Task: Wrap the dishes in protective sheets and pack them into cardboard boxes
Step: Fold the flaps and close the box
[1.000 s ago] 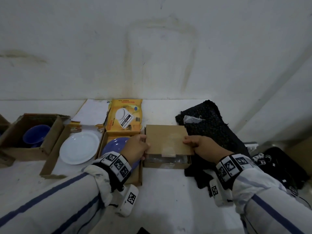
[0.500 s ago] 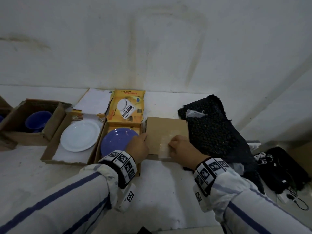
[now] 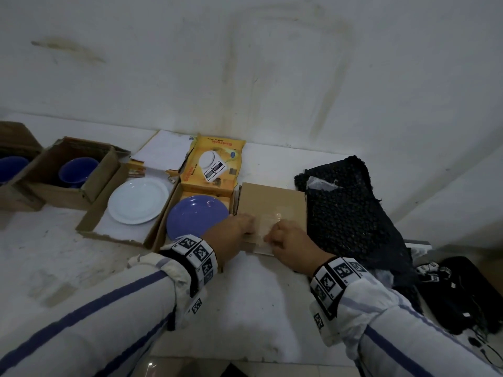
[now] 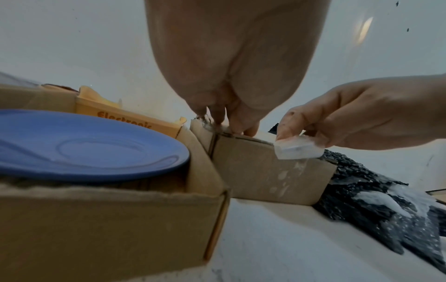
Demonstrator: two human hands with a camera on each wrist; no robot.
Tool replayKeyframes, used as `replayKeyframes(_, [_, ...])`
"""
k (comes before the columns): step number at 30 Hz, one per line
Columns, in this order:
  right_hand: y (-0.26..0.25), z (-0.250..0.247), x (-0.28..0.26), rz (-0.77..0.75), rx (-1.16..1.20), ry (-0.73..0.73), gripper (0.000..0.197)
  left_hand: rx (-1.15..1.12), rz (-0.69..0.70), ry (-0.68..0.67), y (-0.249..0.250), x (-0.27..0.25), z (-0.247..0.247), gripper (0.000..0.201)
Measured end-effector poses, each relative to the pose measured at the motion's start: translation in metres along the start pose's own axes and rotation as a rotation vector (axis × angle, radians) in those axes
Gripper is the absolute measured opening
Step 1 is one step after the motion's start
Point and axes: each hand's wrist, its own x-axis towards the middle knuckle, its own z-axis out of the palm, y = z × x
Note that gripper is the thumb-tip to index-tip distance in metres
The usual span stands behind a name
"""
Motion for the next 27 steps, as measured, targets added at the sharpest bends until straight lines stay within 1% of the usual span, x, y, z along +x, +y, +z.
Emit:
replayKeyframes(1, [0.001,0.000,0.000,-0.016,-0.008,-0.007,0.030,-0.043,-0.005,-0.011,0.002,0.000,0.000,0.056])
replayKeyframes(3, [0.003,0.000,0.002,-0.053,-0.043,-0.019,0.030,-0.099,-0.011,-0.074,0.007,-0.002,-0.001,0.038])
replayKeyframes(4, [0.004,0.001,0.002,-0.078,-0.068,-0.017,0.029,-0.147,0.008,-0.085,0.009,-0.003,0.001,0.030])
replayKeyframes(5, [0.005,0.002,0.003,-0.107,-0.093,0.001,0.029,-0.189,0.022,-0.056,0.010,-0.003,0.002,0.025])
replayKeyframes(8, [0.006,0.008,0.004,-0.134,-0.161,0.048,0.023,-0.080,0.007,0.147,0.009,-0.001,0.007,0.024])
replayKeyframes(9, [0.007,0.012,0.005,-0.147,-0.176,0.078,0.020,-0.066,0.018,0.189,0.008,0.001,0.011,0.022])
replayKeyframes(11, [0.006,0.015,0.007,-0.167,-0.218,0.110,0.014,-0.036,0.053,0.224,0.009,0.003,0.015,0.021])
replayKeyframes(13, [0.005,0.018,0.009,-0.203,-0.272,0.130,0.018,-0.013,0.069,0.236,0.008,0.003,0.016,0.021])
replayKeyframes(14, [0.004,0.017,0.008,-0.208,-0.308,0.136,0.016,-0.015,0.069,0.241,0.008,0.003,0.016,0.021])
replayKeyframes(15, [0.005,0.018,0.009,-0.220,-0.349,0.159,0.011,-0.018,0.070,0.255,0.007,0.004,0.017,0.020])
replayKeyframes(16, [0.003,0.018,0.008,-0.216,-0.374,0.170,0.010,-0.013,0.068,0.260,0.006,0.004,0.017,0.020])
replayKeyframes(17, [0.004,0.021,0.009,-0.214,-0.403,0.186,0.014,-0.014,0.070,0.270,0.005,0.004,0.018,0.020])
replayKeyframes(18, [0.003,0.021,0.010,-0.173,-0.429,0.183,0.017,-0.019,0.070,0.270,0.005,0.004,0.018,0.021])
replayKeyframes(21, [0.000,0.024,0.013,-0.016,-0.506,0.193,0.042,-0.028,0.075,0.258,0.003,0.004,0.019,0.024])
replayKeyframes(22, [-0.002,0.025,0.014,0.030,-0.510,0.177,0.045,-0.028,0.069,0.250,0.003,0.004,0.018,0.024])
replayKeyframes(25, [-0.002,0.034,0.019,0.095,-0.543,0.133,0.054,-0.022,0.045,0.235,0.004,0.005,0.015,0.026])
replayKeyframes(27, [-0.001,0.038,0.021,0.103,-0.567,0.149,0.052,-0.005,0.045,0.227,0.004,0.005,0.013,0.027])
